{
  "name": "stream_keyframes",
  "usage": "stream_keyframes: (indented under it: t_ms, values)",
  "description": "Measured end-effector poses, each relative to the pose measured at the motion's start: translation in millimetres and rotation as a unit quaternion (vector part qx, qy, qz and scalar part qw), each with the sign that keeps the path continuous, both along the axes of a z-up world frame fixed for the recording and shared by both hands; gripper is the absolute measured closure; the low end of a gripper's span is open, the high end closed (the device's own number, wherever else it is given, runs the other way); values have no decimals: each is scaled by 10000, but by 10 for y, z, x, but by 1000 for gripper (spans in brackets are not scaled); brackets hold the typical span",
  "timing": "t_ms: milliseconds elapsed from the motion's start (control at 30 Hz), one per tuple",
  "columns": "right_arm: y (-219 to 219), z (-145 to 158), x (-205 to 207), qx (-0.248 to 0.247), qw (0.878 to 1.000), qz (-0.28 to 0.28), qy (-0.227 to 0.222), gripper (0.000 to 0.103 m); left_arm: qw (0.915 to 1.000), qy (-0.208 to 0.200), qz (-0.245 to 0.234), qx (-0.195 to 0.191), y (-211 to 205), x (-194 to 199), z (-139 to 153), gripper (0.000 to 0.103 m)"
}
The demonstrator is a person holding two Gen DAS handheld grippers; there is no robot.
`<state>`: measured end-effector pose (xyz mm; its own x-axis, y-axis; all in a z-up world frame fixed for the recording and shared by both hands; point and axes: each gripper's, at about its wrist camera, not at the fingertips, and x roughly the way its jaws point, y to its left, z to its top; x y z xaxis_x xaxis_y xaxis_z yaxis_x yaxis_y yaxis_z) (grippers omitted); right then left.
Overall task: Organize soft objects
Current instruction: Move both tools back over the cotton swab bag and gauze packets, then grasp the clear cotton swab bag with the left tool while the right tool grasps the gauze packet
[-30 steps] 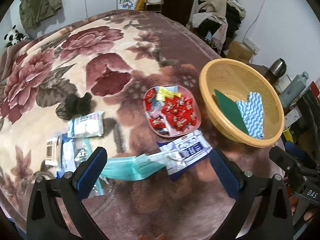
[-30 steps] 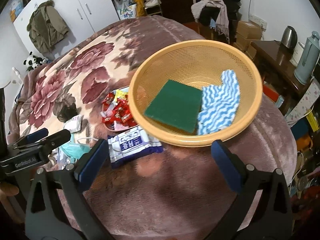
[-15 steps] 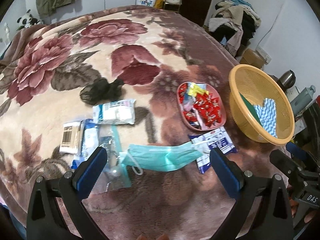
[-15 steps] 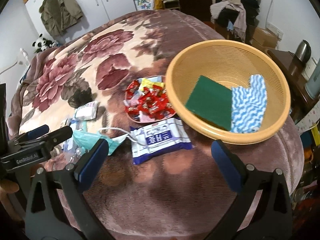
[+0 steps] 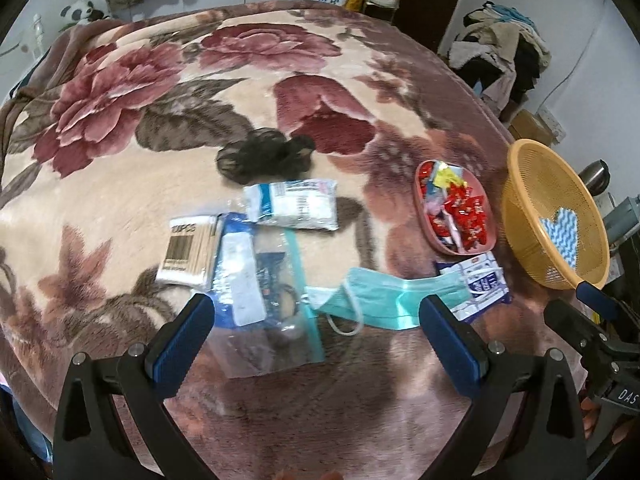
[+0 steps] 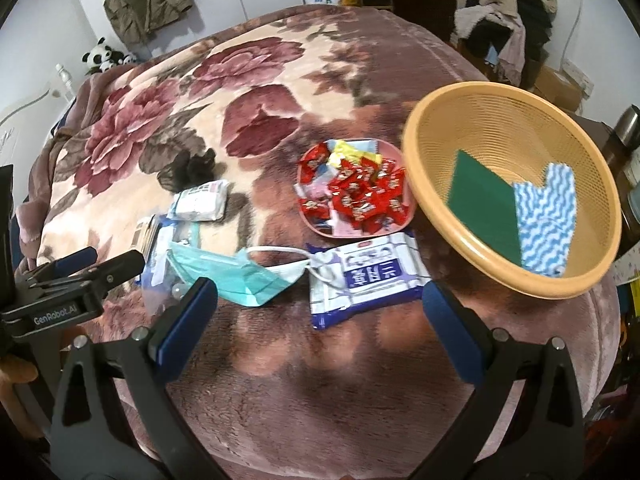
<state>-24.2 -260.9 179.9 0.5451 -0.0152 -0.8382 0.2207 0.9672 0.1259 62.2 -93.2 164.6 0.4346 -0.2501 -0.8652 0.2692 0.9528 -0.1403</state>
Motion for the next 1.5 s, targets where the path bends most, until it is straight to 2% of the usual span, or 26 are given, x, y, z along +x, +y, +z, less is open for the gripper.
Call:
stream_keyframes:
  t_ms: [433,667,967,1233,1500]
  values:
    - [388,-142,290,-36,9991,392,186,0,9986,237,467,-7,579,137,-234,0]
    - [677,-285,470,-46,9968,718,339,0,9958,397,821,-37,987,242,-390,0]
    - [967,-443,705,-75,9938,985,504,0,9921,624,1088,-69,1315,390,-633,0]
    - [1166,-488,947,-76,9916,1208,453,0,9908,831,1043,-250,1301,692,-824,0]
    - [1175,-610,1302,-56,9916,1174,546,0,9897,1079,891,-293,1148,1062,-1075,0]
